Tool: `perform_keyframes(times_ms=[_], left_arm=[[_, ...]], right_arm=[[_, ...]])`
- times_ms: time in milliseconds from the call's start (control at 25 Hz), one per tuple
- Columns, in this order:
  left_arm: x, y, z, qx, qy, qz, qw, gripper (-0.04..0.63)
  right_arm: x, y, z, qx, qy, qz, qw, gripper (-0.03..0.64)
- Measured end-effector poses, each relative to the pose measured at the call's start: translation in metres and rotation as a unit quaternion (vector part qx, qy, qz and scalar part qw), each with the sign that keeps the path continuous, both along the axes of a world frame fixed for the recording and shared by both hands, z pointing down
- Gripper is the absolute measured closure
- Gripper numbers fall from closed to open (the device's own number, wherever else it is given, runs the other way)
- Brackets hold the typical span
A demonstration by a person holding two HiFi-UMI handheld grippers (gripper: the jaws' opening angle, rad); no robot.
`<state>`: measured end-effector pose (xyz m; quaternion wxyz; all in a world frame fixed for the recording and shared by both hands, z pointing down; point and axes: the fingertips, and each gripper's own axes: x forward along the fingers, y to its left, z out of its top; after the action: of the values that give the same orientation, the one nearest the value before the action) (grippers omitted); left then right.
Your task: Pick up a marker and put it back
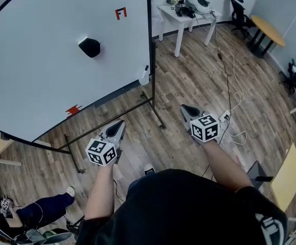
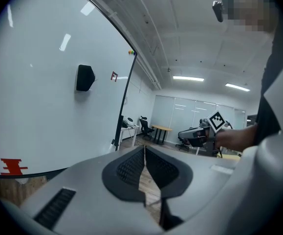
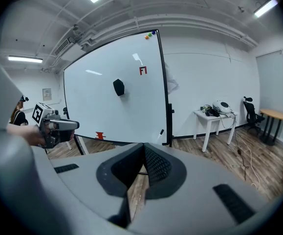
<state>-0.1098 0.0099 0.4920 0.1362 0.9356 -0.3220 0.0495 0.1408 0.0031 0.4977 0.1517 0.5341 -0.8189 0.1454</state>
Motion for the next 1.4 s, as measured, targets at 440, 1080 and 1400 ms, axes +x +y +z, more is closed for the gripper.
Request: perform_keyframes(times_ms=[440,1080,1400], left_arm=[[-0.033,-0.064,-0.002,0.005,-0.001,0.016,0.9999,0.580],[-0.055,-0.080,-0.007,0.014,0.005,0.028,0.9995,0.580],[-0.055,-0.098,-0.003,0.014,0.000,0.024,0.9996,0.580]], right_arm=[[-0.036,-0.064,-0.005,0.004,0.002,0.014,1.000,0.620],[-0.053,-0.082,-0.018,0.028,-0.002,0.039,0.999,0.620],[-0.049,-0.105,-0.017,0.038,-0.004,0.045,0.998,0.620]])
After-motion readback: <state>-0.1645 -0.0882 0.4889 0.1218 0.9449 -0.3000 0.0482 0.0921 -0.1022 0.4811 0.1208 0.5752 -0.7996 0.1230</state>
